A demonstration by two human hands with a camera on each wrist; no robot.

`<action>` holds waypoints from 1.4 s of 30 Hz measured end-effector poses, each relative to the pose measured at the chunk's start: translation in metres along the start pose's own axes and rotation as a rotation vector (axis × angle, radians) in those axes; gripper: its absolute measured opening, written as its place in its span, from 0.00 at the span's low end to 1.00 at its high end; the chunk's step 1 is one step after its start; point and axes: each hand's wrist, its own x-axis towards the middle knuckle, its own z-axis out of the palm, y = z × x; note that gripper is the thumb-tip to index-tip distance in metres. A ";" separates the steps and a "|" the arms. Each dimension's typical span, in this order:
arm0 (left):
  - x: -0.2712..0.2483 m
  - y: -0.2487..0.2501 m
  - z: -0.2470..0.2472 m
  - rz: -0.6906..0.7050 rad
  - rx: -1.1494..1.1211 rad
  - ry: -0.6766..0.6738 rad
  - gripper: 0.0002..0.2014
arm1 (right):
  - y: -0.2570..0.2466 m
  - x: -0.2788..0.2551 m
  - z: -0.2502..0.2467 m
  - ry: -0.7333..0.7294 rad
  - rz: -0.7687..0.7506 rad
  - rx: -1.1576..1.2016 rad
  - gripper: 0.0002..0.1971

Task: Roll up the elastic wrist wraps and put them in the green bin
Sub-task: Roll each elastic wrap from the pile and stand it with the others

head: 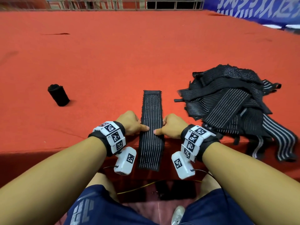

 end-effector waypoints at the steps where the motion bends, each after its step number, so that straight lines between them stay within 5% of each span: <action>1: -0.002 0.000 0.001 0.005 0.006 0.004 0.17 | 0.000 0.001 0.002 -0.014 -0.001 0.014 0.21; 8: -0.009 -0.006 0.007 0.025 -0.037 0.061 0.18 | -0.004 0.003 0.009 0.012 -0.084 0.175 0.15; 12: -0.011 -0.005 0.010 0.056 -0.096 0.116 0.19 | -0.003 0.007 0.009 0.098 -0.094 0.494 0.10; 17: -0.014 -0.004 0.008 0.097 -0.274 -0.039 0.11 | -0.003 0.008 0.000 0.213 -0.147 0.782 0.07; 20: -0.015 -0.002 0.008 0.147 -0.453 -0.043 0.02 | -0.005 0.005 -0.006 0.203 -0.151 0.805 0.05; 26: -0.013 0.007 0.006 0.169 -0.672 0.108 0.01 | 0.002 0.007 0.000 0.062 -0.176 0.613 0.15; 30: -0.013 0.009 0.010 0.196 -0.720 0.159 0.02 | 0.002 0.006 0.004 0.004 -0.162 0.669 0.12; 36: -0.024 0.013 0.013 0.149 -0.721 -0.012 0.06 | 0.005 0.015 0.003 0.239 -0.134 0.714 0.17; 42: -0.021 0.010 0.013 0.156 -0.742 0.032 0.05 | 0.002 0.013 0.001 0.225 -0.133 0.796 0.05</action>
